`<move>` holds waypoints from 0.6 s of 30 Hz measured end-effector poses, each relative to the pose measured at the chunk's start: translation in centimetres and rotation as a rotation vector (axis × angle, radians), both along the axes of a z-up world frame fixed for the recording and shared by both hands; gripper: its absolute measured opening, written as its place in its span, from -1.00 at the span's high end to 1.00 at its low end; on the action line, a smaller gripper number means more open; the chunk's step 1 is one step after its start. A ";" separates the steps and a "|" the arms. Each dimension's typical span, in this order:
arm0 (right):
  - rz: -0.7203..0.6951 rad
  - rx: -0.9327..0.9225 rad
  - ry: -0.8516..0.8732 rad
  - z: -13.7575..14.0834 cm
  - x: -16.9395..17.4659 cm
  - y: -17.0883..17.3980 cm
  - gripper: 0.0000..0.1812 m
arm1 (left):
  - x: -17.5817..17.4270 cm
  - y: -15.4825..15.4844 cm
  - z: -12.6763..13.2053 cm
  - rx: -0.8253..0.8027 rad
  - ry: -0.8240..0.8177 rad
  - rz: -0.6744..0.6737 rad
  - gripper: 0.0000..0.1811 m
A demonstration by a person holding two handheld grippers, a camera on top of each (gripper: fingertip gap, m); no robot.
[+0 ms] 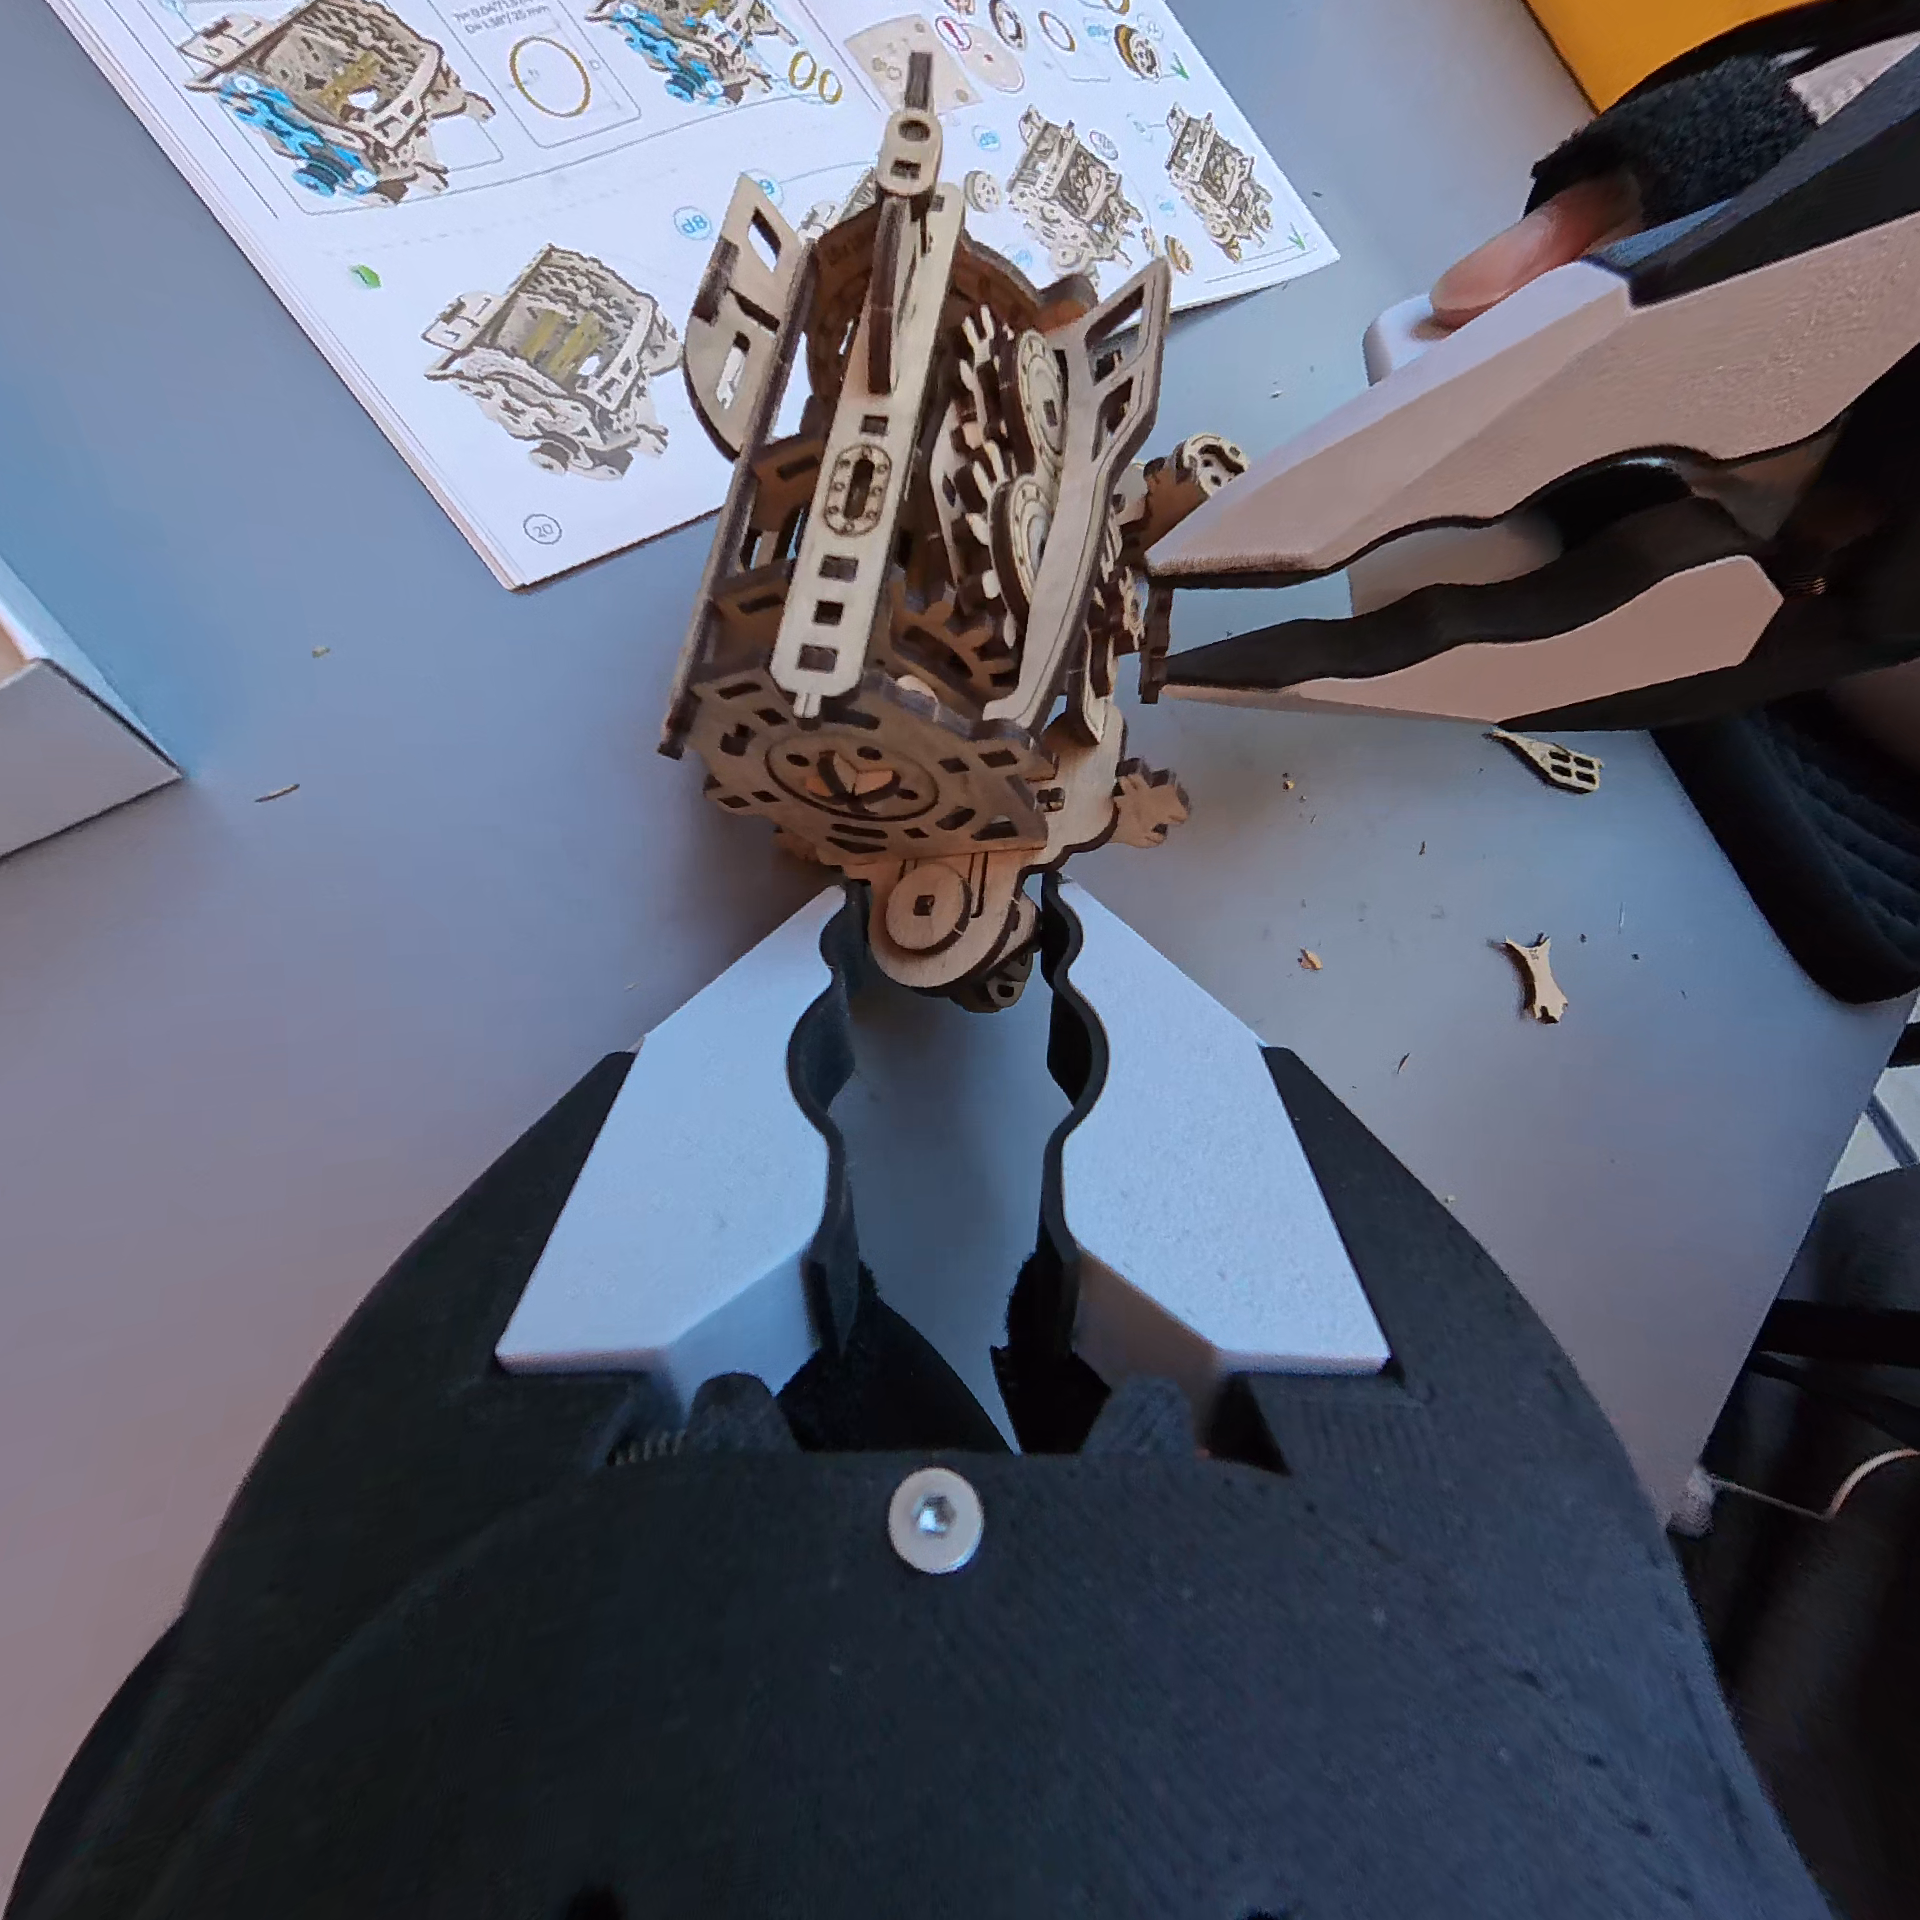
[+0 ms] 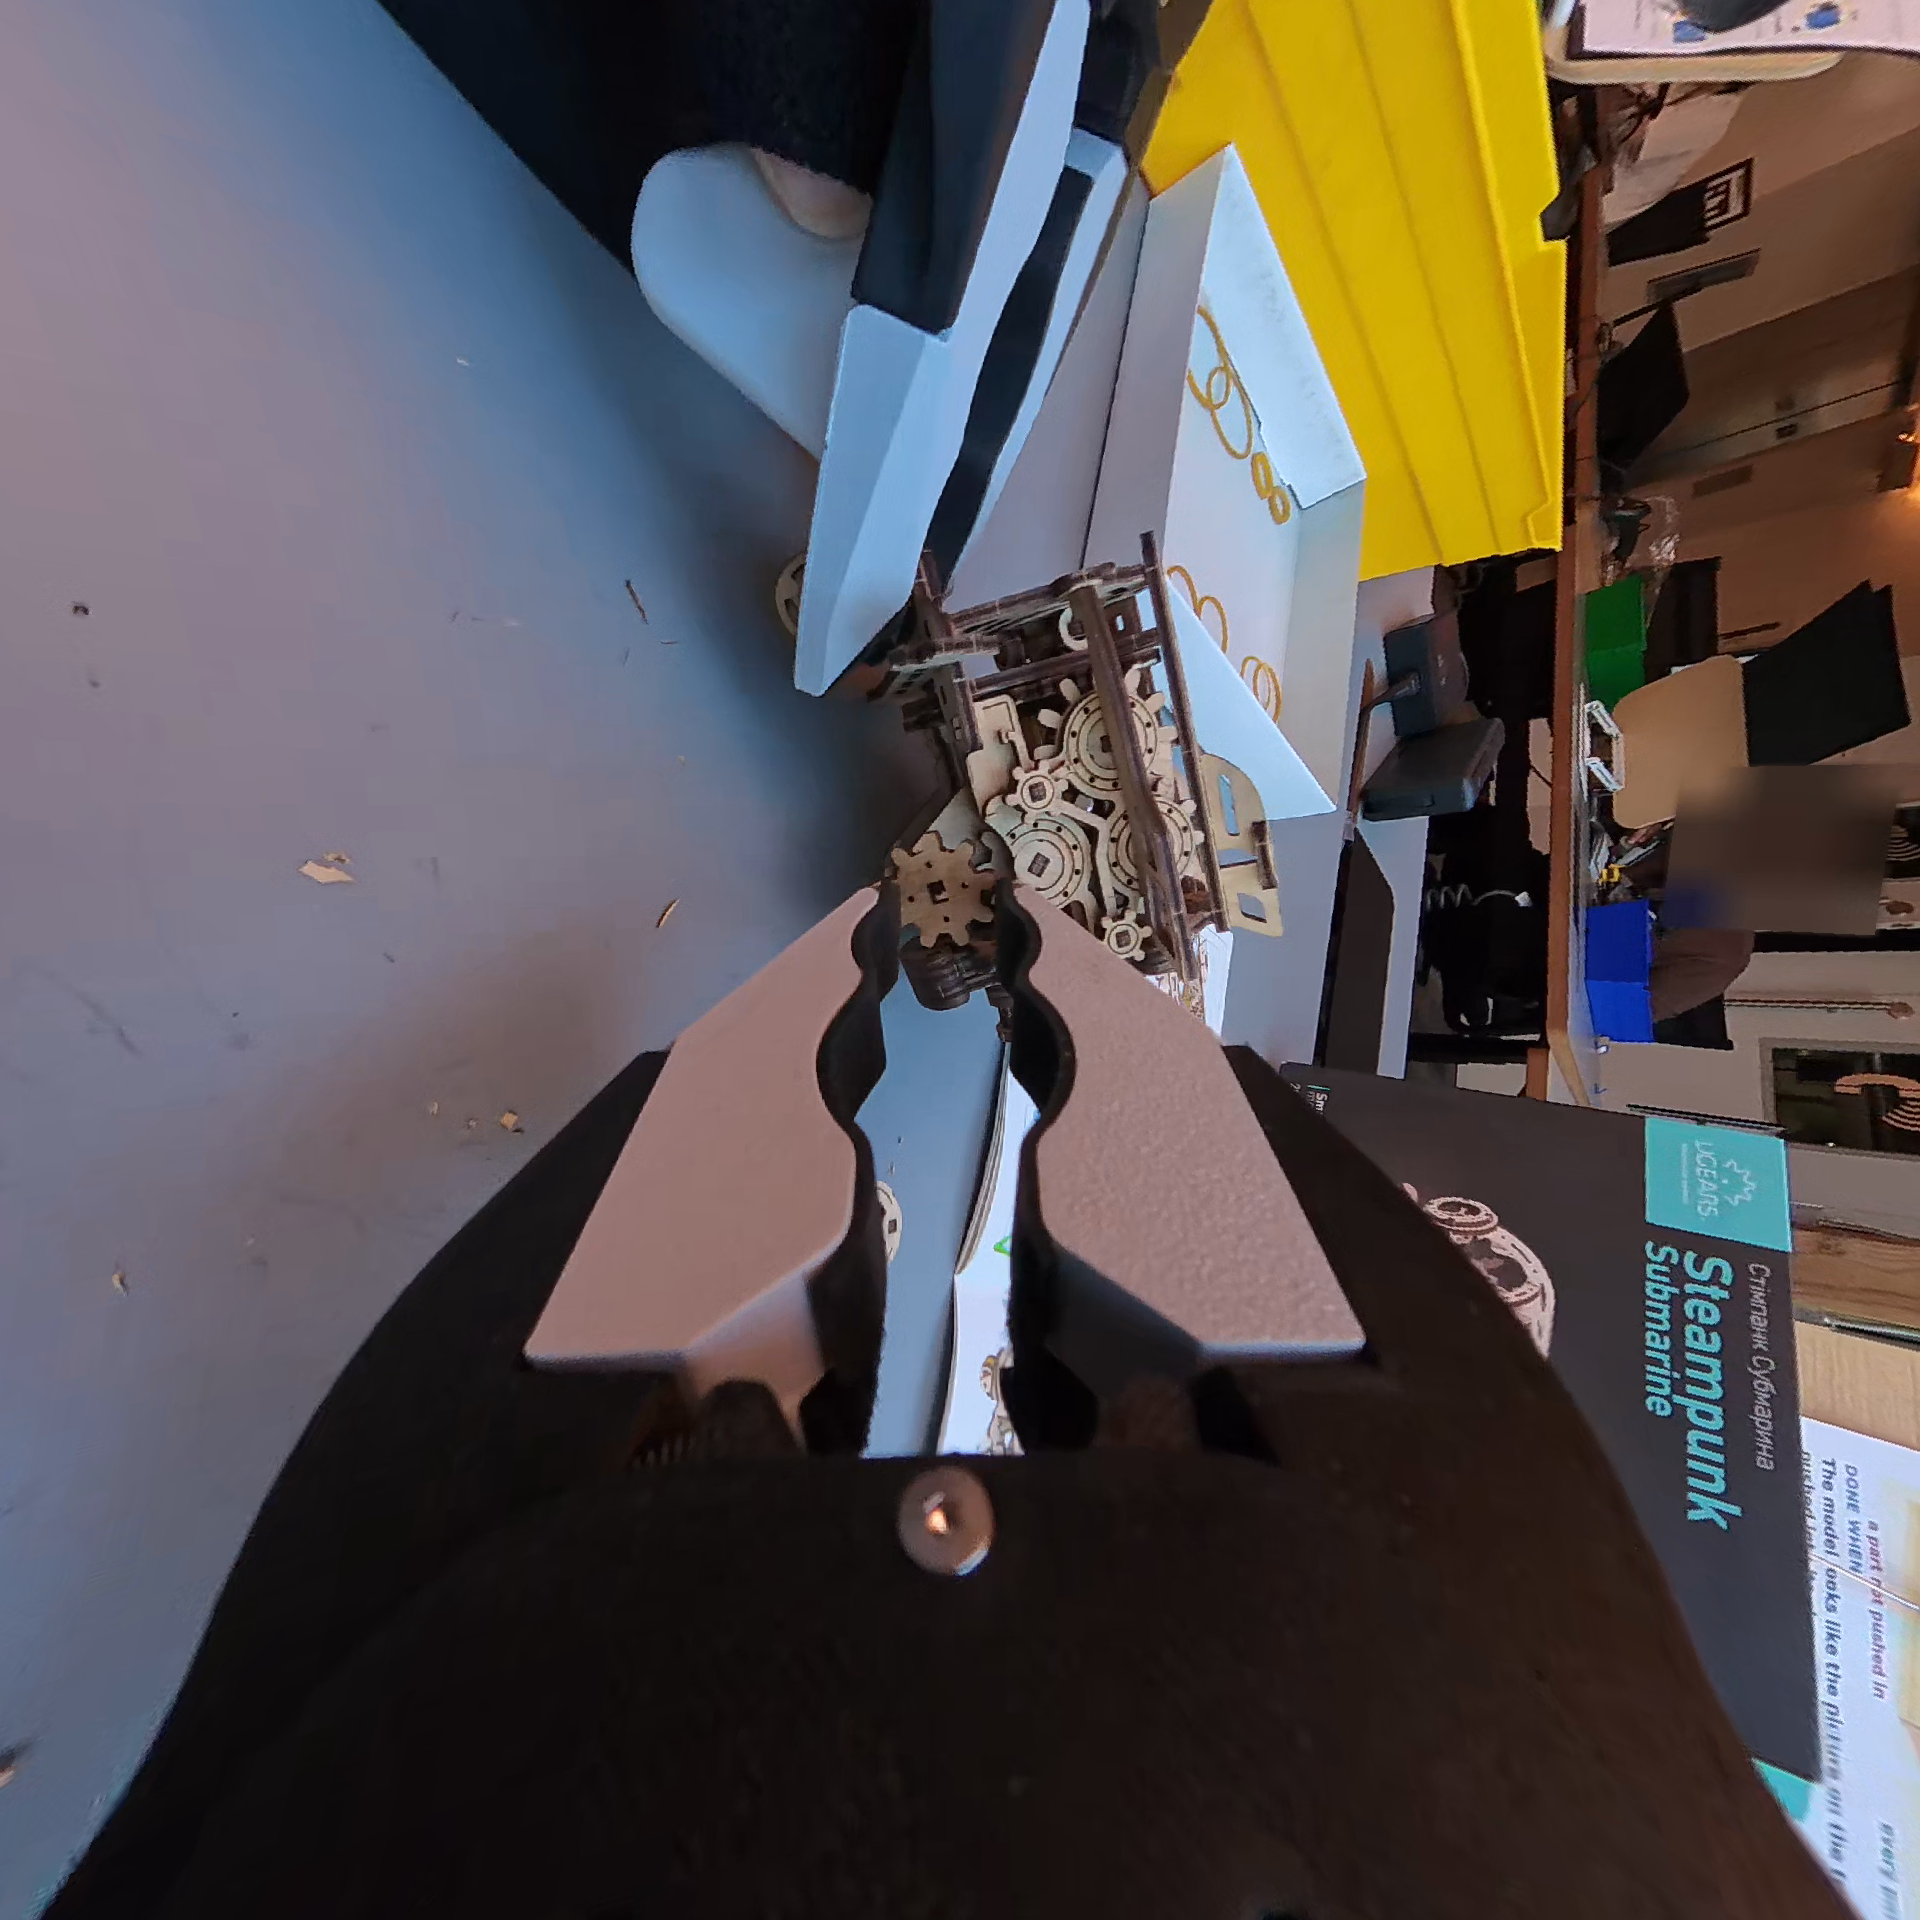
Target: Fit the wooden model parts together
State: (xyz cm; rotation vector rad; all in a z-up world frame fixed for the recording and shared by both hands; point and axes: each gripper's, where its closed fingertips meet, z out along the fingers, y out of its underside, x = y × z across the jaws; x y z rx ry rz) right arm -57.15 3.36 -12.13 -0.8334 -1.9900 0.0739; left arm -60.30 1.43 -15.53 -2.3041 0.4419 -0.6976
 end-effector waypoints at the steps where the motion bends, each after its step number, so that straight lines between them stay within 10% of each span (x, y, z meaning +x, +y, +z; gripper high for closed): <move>1: 0.001 0.013 -0.011 0.0 0.0 0.0 0.81 | 0.0 0.0 0.0 0.005 0.011 -0.003 0.65; 18: -0.037 -0.062 0.098 1.1 1.9 -1.1 0.81 | 0.2 -0.1 -0.3 0.022 0.065 -0.022 0.65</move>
